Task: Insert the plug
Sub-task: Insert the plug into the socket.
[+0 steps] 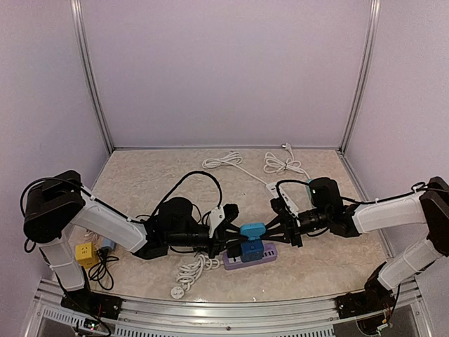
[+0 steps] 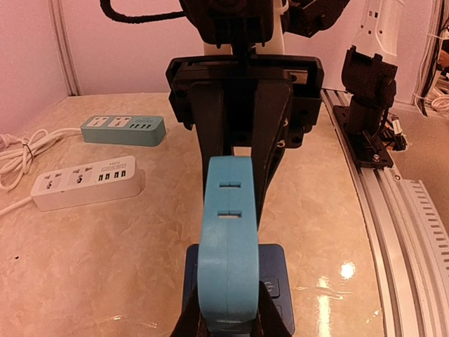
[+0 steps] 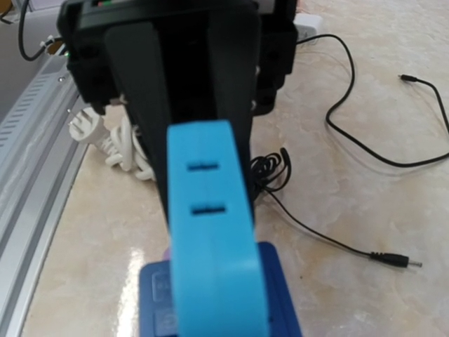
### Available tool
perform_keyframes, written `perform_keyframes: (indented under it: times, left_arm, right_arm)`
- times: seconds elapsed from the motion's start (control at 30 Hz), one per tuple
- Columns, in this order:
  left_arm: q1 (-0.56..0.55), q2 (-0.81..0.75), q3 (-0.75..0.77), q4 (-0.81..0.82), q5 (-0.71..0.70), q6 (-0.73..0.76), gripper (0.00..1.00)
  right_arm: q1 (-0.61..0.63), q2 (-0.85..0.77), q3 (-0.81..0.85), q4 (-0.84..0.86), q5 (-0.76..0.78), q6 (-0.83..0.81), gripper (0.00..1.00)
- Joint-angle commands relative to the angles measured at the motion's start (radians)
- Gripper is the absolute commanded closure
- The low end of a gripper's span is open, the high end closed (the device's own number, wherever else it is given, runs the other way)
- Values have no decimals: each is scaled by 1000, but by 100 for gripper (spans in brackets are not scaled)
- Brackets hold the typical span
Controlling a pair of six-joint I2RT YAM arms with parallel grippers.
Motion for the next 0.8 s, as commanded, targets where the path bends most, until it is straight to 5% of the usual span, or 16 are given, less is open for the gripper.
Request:
perform_keyframes:
  times: [0.0,0.77]
  left_arm:
    - [-15,27,15,-11,-45,55,100]
    - [-36,62,-3,-32,28,91,100]
  right_arm:
    - [9,3,22,-20,7,14,100]
    - [18,24,69,-202,49,-84,100]
